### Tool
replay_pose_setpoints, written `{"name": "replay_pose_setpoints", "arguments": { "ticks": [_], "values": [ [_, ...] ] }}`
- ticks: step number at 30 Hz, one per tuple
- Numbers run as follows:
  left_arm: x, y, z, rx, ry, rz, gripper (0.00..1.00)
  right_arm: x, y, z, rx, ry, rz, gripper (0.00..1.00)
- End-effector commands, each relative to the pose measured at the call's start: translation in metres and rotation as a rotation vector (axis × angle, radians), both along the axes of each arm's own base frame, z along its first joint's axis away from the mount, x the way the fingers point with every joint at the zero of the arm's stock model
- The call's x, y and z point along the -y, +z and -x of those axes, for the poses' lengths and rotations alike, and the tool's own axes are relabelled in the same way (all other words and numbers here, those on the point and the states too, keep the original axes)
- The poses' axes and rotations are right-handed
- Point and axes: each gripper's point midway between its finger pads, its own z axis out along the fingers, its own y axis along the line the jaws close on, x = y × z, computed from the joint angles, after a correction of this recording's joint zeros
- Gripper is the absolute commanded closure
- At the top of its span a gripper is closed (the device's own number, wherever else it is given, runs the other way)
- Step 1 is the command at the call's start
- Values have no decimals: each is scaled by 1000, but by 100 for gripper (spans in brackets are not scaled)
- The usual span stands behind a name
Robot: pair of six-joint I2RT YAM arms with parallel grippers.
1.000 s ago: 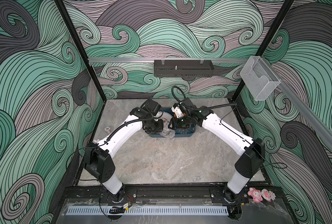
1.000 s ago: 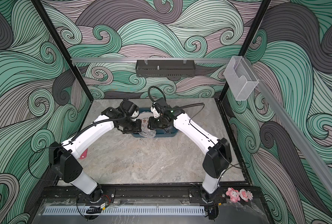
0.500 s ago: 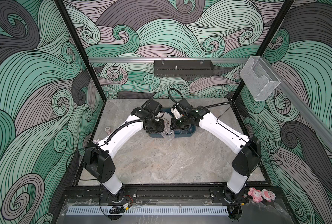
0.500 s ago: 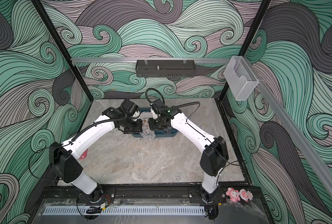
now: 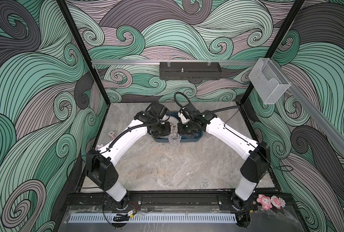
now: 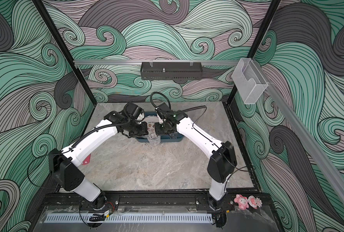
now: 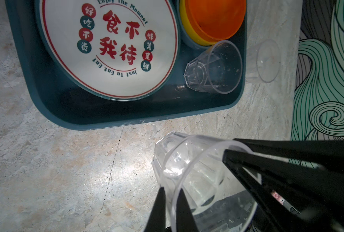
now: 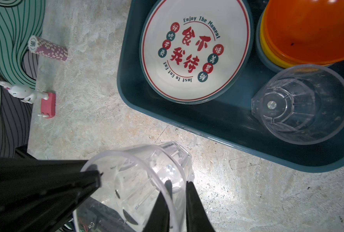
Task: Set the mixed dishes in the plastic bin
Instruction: 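Grip the clear cup with the right gripper and open the left gripper, then carry the clear cup over the bin with the right gripper while the left withdraws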
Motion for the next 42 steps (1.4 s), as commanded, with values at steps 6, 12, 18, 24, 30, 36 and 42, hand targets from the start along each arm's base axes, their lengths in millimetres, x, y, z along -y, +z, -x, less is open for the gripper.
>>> {"name": "replay_pose_setpoints", "arguments": {
  "ticks": [6,12,18,24,30,36,42],
  "values": [
    [2,36,9,66,-10,74,87,33,7,-12,56,-88,62,100],
    [-1,34,11,70,-3,74,81,46,10,-17,71,-116,72,100],
    [-5,32,16,70,6,72,74,68,13,-27,84,-163,82,100],
    [-12,20,17,77,36,68,68,90,17,-41,100,-216,93,100],
    [-18,16,22,113,64,104,60,108,13,-55,94,-267,105,100],
    [-22,2,29,72,78,95,58,120,7,-68,88,-307,124,100],
    [-25,-11,38,25,89,91,58,124,1,-81,82,-329,138,100]
  ]
}}
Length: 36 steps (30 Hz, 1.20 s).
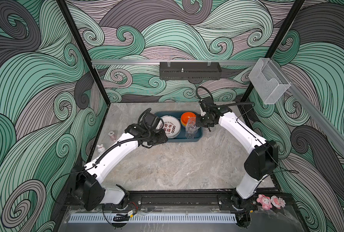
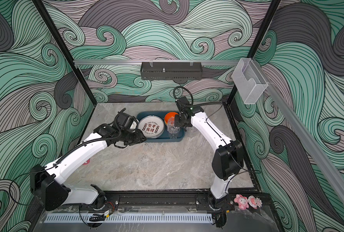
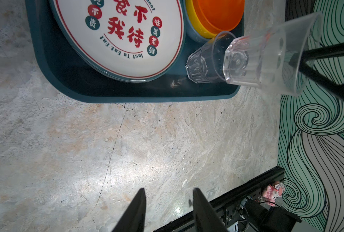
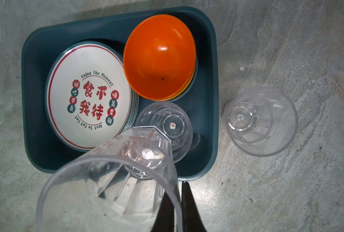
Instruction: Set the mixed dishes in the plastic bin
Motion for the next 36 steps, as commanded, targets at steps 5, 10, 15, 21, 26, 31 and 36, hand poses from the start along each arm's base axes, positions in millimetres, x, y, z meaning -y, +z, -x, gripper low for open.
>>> {"name": "replay_pose_setpoints", "arguments": {
  "ticks": [5,10,15,21,26,31,36],
  "values": [
    [-7,3,6,-14,24,16,58,6,5,-20,31,-28,13,100],
    [-10,-4,11,-39,28,5,58,8,0,-27,23,-36,21,100],
    [-11,-6,12,-50,28,6,58,11,-3,-30,18,-42,32,100],
    [-10,-7,12,-56,28,6,58,13,-7,-32,10,-44,38,100],
    [-10,-9,12,-66,29,9,58,12,-12,-32,-6,-37,37,100],
    [-8,-11,14,-80,25,13,58,11,-18,-32,-19,-35,38,100],
    [-8,-13,13,-86,28,12,59,10,-25,-32,-36,-31,42,100]
  ]
}}
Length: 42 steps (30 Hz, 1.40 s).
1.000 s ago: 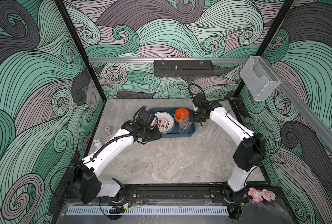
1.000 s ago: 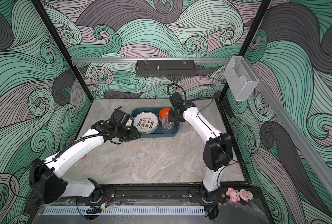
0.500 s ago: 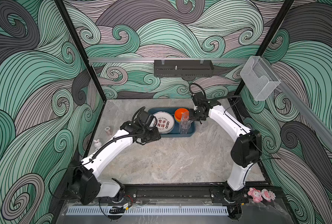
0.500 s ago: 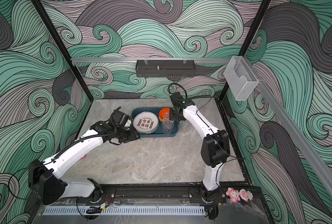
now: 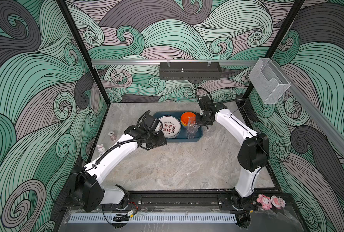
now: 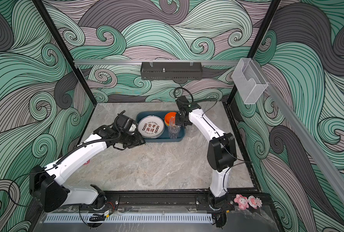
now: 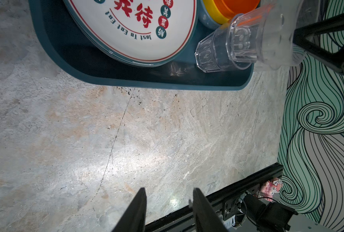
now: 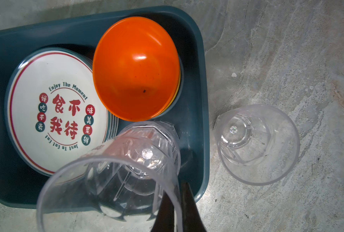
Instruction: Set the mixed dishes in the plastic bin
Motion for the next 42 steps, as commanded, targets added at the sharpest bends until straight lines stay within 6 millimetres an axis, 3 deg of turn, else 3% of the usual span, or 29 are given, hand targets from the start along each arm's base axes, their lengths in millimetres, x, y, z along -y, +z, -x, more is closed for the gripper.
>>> {"name": "replay_pose_setpoints", "arguments": {
  "ticks": [1,16,21,25,42],
  "values": [
    [-3,-3,4,-29,11,-1,58,0,5,-6,11,-1,-6,100],
    [-4,-9,5,-42,14,-2,58,-3,-12,-5,-31,1,-3,97],
    [-4,-10,6,-45,15,-3,58,-5,-11,-4,-29,1,-5,85],
    [-4,-11,5,-45,15,-3,59,-6,-2,-3,-11,6,-13,78],
    [-8,-10,6,-36,26,-3,58,-2,28,6,48,0,-36,74]
  ]
}}
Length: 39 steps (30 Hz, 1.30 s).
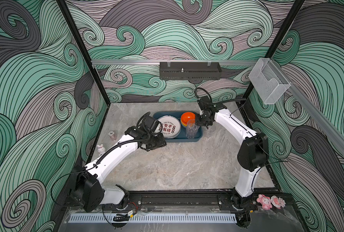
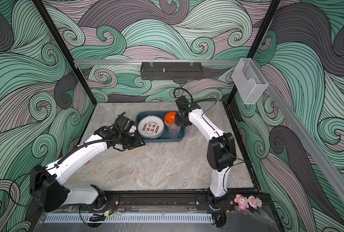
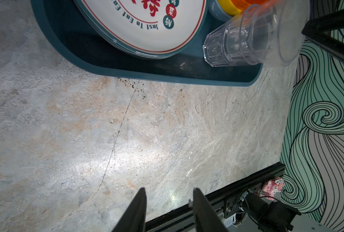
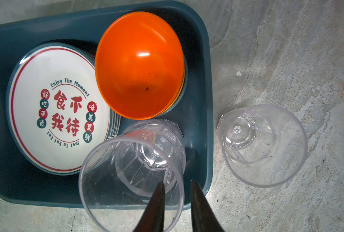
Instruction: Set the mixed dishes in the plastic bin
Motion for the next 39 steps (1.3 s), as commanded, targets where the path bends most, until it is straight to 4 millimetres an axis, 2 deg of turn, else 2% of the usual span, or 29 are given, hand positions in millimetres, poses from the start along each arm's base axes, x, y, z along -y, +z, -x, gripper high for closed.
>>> {"name": "replay_pose_setpoints", "arguments": {
  "ticks": [1,5,9,17,20,28,36,37,39],
  "values": [
    [-4,2,2,1,15,6,58,2,25,5,47,-10,-18,74],
    [1,6,1,25,-6,41,58,4,35,9,70,-10,-22,72],
    [15,14,2,61,-61,124,55,9,47,15,94,-20,-26,70],
    [34,26,2,95,-172,190,49,34,61,28,132,-71,-14,60],
    [49,34,1,111,-226,243,49,47,57,31,117,-108,-21,56],
    [80,41,10,140,-356,260,48,84,26,28,38,-240,-66,50],
    [90,39,17,142,-403,237,48,102,0,18,-17,-308,-98,48],
    [92,28,16,115,-404,222,48,103,-2,17,-20,-314,-103,48],
    [93,25,17,109,-408,215,48,107,-7,13,-25,-327,-106,48]
  ]
}}
